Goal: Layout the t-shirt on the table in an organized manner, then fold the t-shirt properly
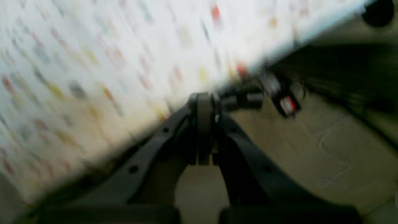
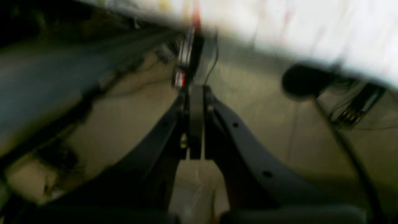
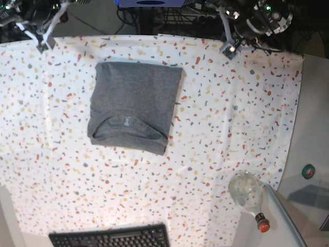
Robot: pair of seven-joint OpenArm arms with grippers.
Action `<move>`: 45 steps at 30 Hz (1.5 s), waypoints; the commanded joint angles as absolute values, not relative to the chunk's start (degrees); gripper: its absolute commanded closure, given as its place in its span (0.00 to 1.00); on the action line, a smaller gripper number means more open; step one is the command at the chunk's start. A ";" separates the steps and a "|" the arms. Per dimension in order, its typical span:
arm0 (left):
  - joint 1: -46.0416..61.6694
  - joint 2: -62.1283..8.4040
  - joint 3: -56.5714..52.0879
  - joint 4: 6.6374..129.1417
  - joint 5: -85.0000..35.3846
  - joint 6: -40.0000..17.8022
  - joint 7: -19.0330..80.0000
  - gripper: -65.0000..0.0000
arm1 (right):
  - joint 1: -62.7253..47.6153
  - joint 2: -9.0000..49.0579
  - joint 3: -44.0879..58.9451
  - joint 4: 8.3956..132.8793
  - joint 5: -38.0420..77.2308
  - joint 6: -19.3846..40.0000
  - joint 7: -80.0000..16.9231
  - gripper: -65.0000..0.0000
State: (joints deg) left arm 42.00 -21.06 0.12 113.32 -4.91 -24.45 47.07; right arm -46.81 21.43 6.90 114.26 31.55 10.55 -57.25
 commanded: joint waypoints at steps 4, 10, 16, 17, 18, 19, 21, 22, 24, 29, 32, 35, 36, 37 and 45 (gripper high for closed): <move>51.74 -22.55 0.31 113.54 -5.58 -24.84 41.80 1.00 | -52.88 21.23 3.91 109.49 32.48 10.86 -53.05 1.00; 48.75 -20.97 5.49 98.51 -5.58 -24.84 36.00 1.00 | -44.18 21.32 -11.74 80.57 32.48 10.86 -39.96 1.00; 37.85 -17.19 13.23 73.71 -5.23 -24.66 30.46 1.00 | -27.47 17.71 -30.11 42.24 32.48 10.86 -25.63 1.00; 34.33 -15.96 14.90 65.54 -5.23 -24.66 28.44 1.00 | -24.04 16.22 -33.27 33.01 32.48 10.86 -20.88 1.00; 30.37 -14.46 16.40 55.87 -5.23 -24.57 25.89 1.00 | -20.62 14.11 -35.74 24.31 32.48 10.86 -14.73 1.00; 26.59 -12.97 17.63 46.37 -5.23 -24.57 22.81 1.00 | -18.33 12.62 -37.49 16.84 32.57 10.86 -8.48 1.00; 17.80 -9.01 20.35 22.11 -5.23 -24.57 12.88 1.00 | -15.25 10.07 -40.04 4.00 32.66 10.86 7.52 1.00; 14.73 -7.25 21.49 12.53 -5.23 -24.57 6.64 1.00 | -14.99 9.71 -40.92 1.01 32.66 10.86 13.93 1.00; 10.86 -4.18 22.37 0.00 -5.58 -24.57 -11.30 1.00 | -15.43 9.89 -43.47 0.00 32.66 10.86 24.84 1.00; 17.10 -3.47 22.11 0.00 -5.67 -24.57 -37.05 1.00 | -16.04 12.62 -48.66 4.35 32.66 10.86 28.79 1.00; 20.53 -3.30 19.65 6.81 -7.08 -24.57 -31.60 1.00 | -15.96 13.32 -50.15 7.34 32.75 10.86 25.71 1.00; 20.00 -3.30 16.57 7.52 -9.36 -24.57 -25.01 1.00 | -15.96 12.70 -50.15 8.04 32.92 10.86 22.73 1.00; 19.12 -3.30 15.69 7.43 -10.15 -24.57 -23.69 1.00 | -15.96 12.26 -50.15 8.04 33.01 10.86 22.02 1.00; 18.77 -3.56 14.81 7.34 -10.33 -24.57 -22.90 1.00 | -15.96 12.18 -50.07 8.04 33.01 10.86 21.49 1.00; 16.57 -3.65 11.74 5.93 -9.71 -24.57 -22.81 1.00 | -14.73 11.56 -50.15 7.96 32.92 10.86 21.23 1.00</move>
State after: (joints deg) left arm 16.86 -3.79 11.70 5.61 -9.21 -24.03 -21.50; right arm -14.41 11.18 -50.15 7.99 32.97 10.50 20.78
